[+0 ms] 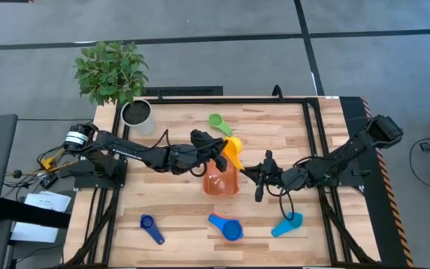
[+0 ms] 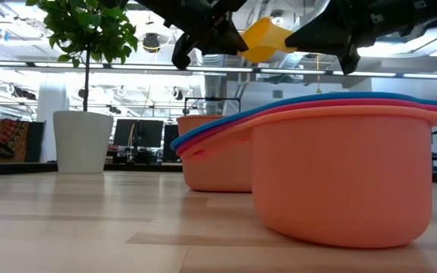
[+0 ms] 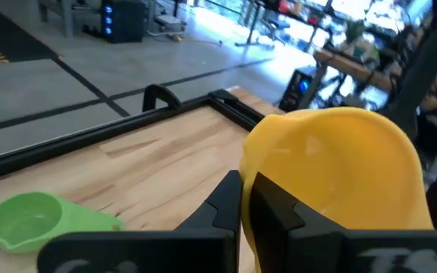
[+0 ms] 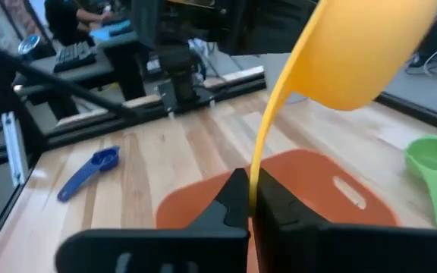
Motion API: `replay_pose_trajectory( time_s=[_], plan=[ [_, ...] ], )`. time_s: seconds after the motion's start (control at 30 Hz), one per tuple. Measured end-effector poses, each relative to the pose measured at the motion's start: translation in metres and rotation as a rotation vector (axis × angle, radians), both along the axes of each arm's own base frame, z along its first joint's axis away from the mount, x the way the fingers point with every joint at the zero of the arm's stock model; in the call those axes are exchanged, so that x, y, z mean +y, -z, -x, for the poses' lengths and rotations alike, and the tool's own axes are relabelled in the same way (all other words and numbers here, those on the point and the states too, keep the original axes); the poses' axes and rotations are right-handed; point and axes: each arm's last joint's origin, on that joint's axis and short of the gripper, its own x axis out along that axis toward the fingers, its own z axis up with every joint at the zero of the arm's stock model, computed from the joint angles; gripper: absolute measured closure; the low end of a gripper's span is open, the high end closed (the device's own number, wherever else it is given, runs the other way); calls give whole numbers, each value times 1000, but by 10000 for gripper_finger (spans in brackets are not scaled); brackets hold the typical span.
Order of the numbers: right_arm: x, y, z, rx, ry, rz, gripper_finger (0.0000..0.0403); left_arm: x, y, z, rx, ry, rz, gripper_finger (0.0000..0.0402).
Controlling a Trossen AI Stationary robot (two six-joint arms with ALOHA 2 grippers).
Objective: Nest measuring cups in basket
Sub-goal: Stack the yellow measuring cup on top of the blue measuring cup
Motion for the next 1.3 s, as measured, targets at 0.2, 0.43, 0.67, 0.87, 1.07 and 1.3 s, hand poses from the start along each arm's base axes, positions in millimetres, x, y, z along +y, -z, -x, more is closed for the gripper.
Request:
replay_pose_trajectory(
  time_s=[0.2,0.43,0.67,0.87,1.07,1.3],
  plan=[
    [0,-7,-2,73,-57,-1,396,-1,11,2,137,29,-25,384],
    [-10,-25,5,204,-89,-59,398,-4,18,6,274,138,-43,329],
    [-27,-45,17,323,-192,-153,398,-12,19,6,349,266,-154,272],
    [-41,-55,25,395,-289,-252,398,-22,19,7,438,343,-344,249],
    [-49,-54,27,462,-344,-339,398,-30,16,8,459,328,-453,248],
    [-54,-46,24,521,-345,-443,398,-37,8,8,509,243,-595,248]
  ],
)
